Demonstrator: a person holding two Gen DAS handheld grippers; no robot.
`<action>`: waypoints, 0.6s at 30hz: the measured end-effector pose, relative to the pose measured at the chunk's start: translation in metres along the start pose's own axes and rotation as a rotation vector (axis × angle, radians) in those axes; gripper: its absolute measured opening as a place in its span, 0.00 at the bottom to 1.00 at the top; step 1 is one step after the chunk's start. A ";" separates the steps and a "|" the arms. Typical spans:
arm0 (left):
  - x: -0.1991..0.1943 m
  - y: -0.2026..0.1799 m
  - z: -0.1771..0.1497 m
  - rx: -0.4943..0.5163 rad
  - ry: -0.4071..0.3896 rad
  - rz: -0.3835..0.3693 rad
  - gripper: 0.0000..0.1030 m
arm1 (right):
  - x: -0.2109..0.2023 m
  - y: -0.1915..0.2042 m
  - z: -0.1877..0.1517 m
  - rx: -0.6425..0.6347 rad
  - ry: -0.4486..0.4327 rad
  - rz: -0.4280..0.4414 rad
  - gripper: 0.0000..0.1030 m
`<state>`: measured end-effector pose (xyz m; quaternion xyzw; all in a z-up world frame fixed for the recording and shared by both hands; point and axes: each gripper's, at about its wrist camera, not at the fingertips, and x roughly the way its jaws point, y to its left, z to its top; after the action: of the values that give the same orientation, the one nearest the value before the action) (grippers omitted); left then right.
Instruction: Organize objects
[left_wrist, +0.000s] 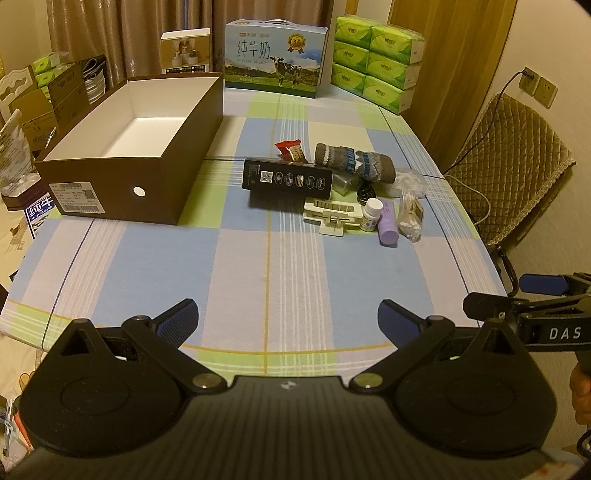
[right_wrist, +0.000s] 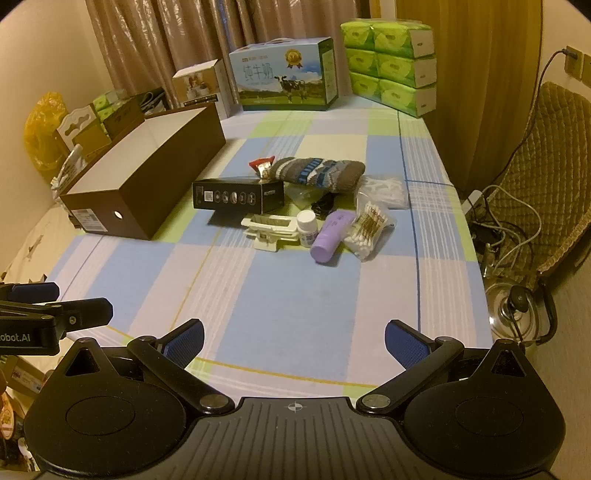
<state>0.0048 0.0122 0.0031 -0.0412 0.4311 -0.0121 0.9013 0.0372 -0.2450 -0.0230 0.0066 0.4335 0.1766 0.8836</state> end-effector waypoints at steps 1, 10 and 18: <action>0.000 0.000 0.000 0.000 0.000 0.000 0.99 | 0.000 0.000 0.000 0.000 0.000 0.000 0.98; -0.001 0.001 0.001 0.000 -0.001 0.000 0.99 | 0.001 0.005 0.003 -0.005 0.002 -0.001 0.98; 0.004 0.003 0.004 0.003 0.005 -0.002 0.99 | 0.003 0.005 0.005 -0.006 0.004 -0.002 0.98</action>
<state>0.0106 0.0157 0.0027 -0.0403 0.4333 -0.0136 0.9002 0.0410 -0.2386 -0.0212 0.0031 0.4348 0.1770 0.8829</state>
